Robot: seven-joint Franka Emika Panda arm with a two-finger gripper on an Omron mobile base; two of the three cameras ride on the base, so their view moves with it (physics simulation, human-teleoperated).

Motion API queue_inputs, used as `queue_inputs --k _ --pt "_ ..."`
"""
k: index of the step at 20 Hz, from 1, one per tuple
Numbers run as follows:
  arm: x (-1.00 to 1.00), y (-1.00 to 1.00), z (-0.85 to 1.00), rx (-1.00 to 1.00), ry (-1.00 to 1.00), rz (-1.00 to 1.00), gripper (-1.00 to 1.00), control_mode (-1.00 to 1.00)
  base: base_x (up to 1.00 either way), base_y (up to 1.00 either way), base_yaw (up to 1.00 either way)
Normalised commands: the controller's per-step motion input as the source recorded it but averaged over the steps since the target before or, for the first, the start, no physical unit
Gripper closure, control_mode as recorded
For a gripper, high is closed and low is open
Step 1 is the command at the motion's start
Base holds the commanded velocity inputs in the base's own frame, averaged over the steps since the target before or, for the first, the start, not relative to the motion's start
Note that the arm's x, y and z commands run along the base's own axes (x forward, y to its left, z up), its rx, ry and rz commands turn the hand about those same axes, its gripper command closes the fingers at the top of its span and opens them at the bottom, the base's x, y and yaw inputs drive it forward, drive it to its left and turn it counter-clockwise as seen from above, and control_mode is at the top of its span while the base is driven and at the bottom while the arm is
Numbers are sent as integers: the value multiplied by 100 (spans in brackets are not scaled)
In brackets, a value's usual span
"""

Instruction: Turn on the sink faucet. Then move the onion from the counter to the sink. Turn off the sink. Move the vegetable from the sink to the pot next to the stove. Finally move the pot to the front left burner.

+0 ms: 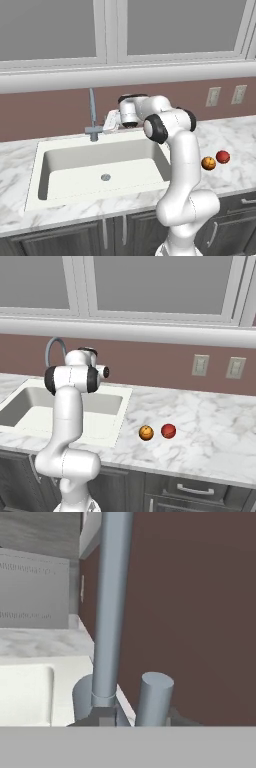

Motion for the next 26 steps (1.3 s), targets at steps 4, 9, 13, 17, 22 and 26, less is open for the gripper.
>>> queue_inputs --k 4,9,13,17,22,26 --pt "31 0 -2 0 4 0 100 -100 0 0 0" --pt "12 3 0 0 3 -3 100 -100 0 0 0" --pt "0 0 0 0 1 -12 100 -100 0 0 0" --pt "0 0 1 2 4 -24 100 -100 0 0 0" --pt "0 0 0 2 4 -27 100 -100 0 0 0" --pt "0 -1 0 0 7 -17 100 -100 0 0 0"
